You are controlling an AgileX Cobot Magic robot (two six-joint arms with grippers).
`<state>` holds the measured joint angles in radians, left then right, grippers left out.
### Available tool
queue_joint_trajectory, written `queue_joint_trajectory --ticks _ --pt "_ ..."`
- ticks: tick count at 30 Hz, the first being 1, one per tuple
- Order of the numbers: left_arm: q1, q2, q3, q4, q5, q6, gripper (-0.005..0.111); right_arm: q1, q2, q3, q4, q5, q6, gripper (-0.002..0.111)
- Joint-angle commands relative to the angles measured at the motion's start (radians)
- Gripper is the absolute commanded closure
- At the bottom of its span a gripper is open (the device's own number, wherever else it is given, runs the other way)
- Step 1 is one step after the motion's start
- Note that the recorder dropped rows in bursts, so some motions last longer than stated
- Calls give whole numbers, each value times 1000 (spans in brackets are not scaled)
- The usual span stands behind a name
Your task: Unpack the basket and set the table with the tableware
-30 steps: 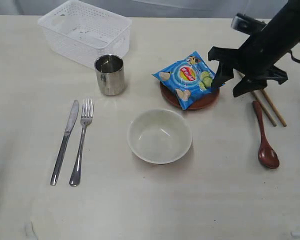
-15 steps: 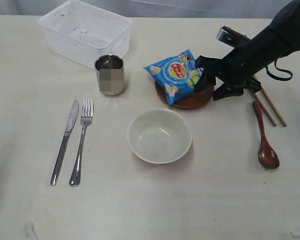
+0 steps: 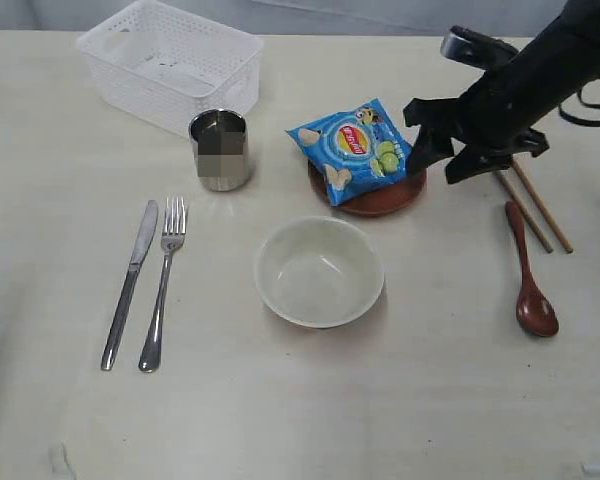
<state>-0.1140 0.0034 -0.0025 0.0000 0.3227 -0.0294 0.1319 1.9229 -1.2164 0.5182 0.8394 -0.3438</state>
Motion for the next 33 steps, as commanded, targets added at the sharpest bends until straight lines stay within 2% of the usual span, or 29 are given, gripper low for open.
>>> queue_joint_trajectory --ticks 1,3,7,11,16,23,29,31,33 --pt "2 -3 2 0 -3 0 106 -5 -94 45 -347 103 215 54" --pt "2 -3 2 0 -3 0 106 -24 -145 118 -428 112 287 54" --pt "2 -3 2 0 -3 0 106 -83 -248 279 -387 33 295 54" --pt "2 -3 2 0 -3 0 106 -90 -275 364 -380 -34 295 54" --pt "2 -3 2 0 -3 0 106 -80 -248 397 -299 -113 228 54" --pt "2 -3 2 0 -3 0 106 -78 -184 392 -351 -249 257 54" --pt "2 -3 2 0 -3 0 106 -72 -114 392 -351 -295 246 54" --pt "2 -3 2 0 -3 0 106 -70 -97 392 -356 -301 238 61" --pt "2 -3 2 0 -3 0 106 -70 -85 392 -360 -304 238 75"
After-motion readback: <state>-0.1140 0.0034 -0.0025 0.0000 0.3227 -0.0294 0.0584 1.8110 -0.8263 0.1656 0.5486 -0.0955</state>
